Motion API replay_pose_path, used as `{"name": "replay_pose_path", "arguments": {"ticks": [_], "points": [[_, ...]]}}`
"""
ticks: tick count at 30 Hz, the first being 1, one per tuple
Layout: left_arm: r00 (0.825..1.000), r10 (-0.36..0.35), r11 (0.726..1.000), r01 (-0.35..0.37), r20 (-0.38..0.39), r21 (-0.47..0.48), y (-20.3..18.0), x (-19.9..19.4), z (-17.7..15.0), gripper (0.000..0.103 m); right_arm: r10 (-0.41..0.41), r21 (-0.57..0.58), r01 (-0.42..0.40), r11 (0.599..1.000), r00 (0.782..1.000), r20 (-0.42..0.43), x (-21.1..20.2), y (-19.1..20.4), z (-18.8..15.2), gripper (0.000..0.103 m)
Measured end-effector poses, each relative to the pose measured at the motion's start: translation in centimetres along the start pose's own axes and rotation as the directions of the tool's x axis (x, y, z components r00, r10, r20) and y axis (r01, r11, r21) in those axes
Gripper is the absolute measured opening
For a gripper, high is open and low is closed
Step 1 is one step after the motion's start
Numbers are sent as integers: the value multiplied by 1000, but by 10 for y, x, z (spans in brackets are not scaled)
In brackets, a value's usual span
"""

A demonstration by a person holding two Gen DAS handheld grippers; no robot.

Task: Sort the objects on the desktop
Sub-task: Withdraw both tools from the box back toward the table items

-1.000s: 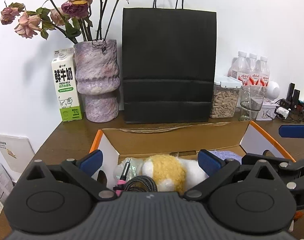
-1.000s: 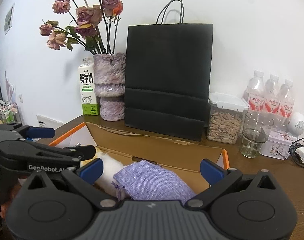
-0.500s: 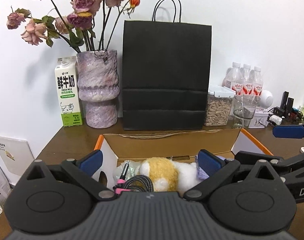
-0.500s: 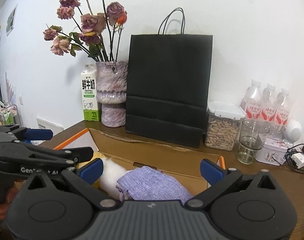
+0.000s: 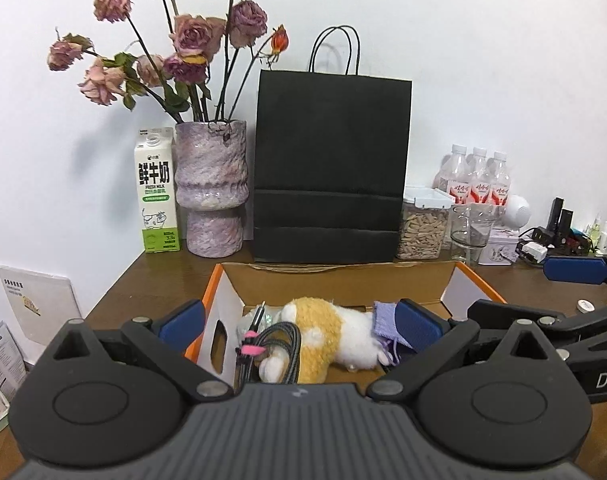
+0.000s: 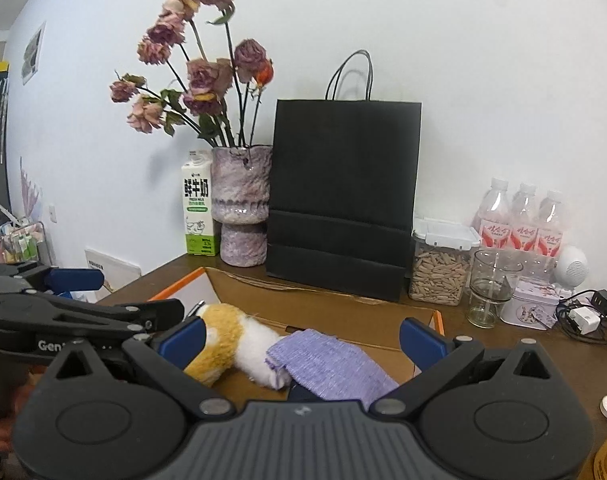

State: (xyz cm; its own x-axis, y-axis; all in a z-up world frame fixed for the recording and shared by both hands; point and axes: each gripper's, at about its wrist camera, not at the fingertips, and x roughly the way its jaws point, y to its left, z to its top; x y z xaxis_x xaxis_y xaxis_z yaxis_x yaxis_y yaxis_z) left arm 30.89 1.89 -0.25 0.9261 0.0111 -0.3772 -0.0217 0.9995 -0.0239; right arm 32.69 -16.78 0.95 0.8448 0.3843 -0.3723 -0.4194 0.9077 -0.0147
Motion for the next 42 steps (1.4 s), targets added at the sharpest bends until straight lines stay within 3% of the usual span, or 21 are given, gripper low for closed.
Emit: {"name": "replay_pose_path", "arguments": {"ticks": [10, 21, 33, 42], "points": [[1000, -1, 1000, 1, -30, 4, -2, -49, -26, 103, 7, 13, -7, 1000, 1000, -11, -48, 22, -25, 103], [991, -24, 1000, 23, -134, -7, -2, -81, -71, 103, 4, 37, -1, 999, 997, -77, -87, 43, -70, 103], [969, -1, 1000, 5, -246, 12, -2, -97, -126, 103, 18, 64, -5, 998, 980, -200, -100, 61, -126, 103], [964, -5, 1000, 5, -267, -2, 1, -94, -129, 103, 7, 73, 10, 997, 974, -226, -95, 59, -134, 101]]}}
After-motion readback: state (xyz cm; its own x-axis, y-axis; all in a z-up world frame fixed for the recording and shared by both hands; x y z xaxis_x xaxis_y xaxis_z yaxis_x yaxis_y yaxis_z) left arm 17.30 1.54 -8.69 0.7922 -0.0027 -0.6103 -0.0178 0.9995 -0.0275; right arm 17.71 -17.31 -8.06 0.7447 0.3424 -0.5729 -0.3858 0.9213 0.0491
